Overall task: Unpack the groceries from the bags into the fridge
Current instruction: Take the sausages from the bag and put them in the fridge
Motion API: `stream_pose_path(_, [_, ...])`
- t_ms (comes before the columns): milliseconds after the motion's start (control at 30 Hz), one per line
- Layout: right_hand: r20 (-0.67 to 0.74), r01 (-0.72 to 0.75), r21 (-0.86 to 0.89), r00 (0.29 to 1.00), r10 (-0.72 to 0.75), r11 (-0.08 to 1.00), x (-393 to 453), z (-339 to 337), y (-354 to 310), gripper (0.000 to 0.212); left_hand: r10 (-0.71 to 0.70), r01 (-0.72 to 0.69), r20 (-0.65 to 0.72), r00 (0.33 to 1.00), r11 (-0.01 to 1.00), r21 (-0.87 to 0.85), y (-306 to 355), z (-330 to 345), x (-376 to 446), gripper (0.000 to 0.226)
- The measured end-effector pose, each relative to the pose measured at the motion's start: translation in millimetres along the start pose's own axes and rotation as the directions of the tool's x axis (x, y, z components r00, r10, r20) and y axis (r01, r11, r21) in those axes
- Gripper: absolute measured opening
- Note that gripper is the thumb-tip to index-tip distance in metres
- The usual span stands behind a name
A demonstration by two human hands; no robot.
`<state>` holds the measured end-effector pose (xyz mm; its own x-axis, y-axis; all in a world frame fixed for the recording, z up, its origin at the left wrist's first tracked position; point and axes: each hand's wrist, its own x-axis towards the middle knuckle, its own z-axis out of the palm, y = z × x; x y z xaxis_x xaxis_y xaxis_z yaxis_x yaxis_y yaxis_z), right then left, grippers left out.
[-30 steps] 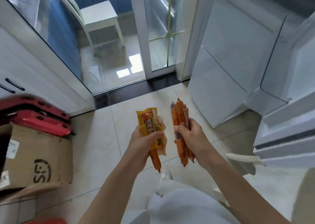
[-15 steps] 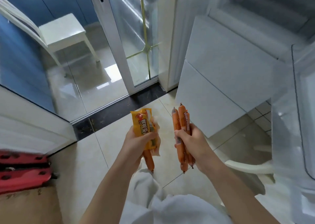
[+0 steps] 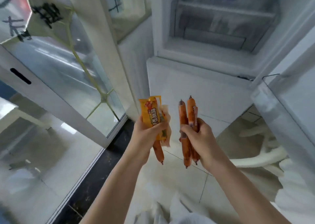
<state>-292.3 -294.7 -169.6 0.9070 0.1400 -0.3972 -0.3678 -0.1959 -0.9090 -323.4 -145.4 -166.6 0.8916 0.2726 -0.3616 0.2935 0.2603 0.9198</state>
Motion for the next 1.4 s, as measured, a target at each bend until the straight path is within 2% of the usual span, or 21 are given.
stream_pose_path(100, [-0.095, 0.057, 0.054, 0.994, -0.051, 0.997, 32.3, -4.7, -30.3, 0.006, 0.055, -0.054, 0.149, 0.987, 0.998, -0.013, 32.6, 19.1, 42.7, 0.021])
stream_pose_path(200, [-0.168, 0.109, 0.076, 0.981, -0.095, 0.991, 61.4, -13.5, -59.0, 0.008, 0.097, -0.092, 0.231, 0.968, 0.995, -0.032, 61.3, 42.2, 75.6, 0.022])
stream_pose_path(433, [-0.253, 0.279, 0.127, 0.937, -0.241, 0.952, 120.0, -38.3, -133.2, 0.011, 0.183, -0.170, 0.263, 0.947, 0.983, -0.072, 132.1, 92.8, 138.3, 0.021])
stream_pose_path(633, [-0.314, 0.410, 0.127, 0.880, -0.355, 0.903, 150.5, -51.5, -196.5, 0.003, 0.302, -0.274, 0.343, 0.890, 0.953, -0.128, 197.6, 111.2, 180.8, 0.026])
stream_pose_path(767, [-0.396, 0.487, 0.062, 0.814, -0.426, 0.871, 167.5, -57.5, -235.9, 0.004, 0.388, -0.334, 0.456, 0.801, 0.922, -0.198, 240.3, 118.3, 206.1, 0.024])
stream_pose_path(833, [-0.479, 0.544, 0.046, 0.748, -0.459, 0.838, 180.2, -59.2, -257.5, 0.005, 0.427, -0.366, 0.495, 0.757, 0.904, -0.220, 261.9, 122.6, 220.8, 0.023])
stream_pose_path(933, [-0.551, 0.591, 0.008, 0.675, -0.490, 0.807, 194.0, -64.6, -285.6, 0.004, 0.463, -0.401, 0.508, 0.726, 0.885, -0.234, 293.7, 132.1, 232.9, 0.024])
stream_pose_path(1100, [-0.580, 0.700, -0.045, 0.562, -0.590, 0.712, 208.8, -78.2, -347.2, 0.009, 0.506, -0.463, 0.566, 0.650, 0.855, -0.233, 355.0, 153.9, 256.1, 0.021])
stream_pose_path(1200, [-0.584, 0.721, -0.077, 0.528, -0.617, 0.689, 211.3, -90.3, -378.8, 0.006, 0.522, -0.478, 0.592, 0.614, 0.843, -0.247, 384.8, 171.1, 263.3, 0.020])
stream_pose_path(1400, [-0.606, 0.712, -0.143, 0.486, -0.629, 0.688, 215.0, -125.2, -441.3, 0.005, 0.524, -0.497, 0.614, 0.590, 0.836, -0.235, 438.0, 215.5, 272.0, 0.029])
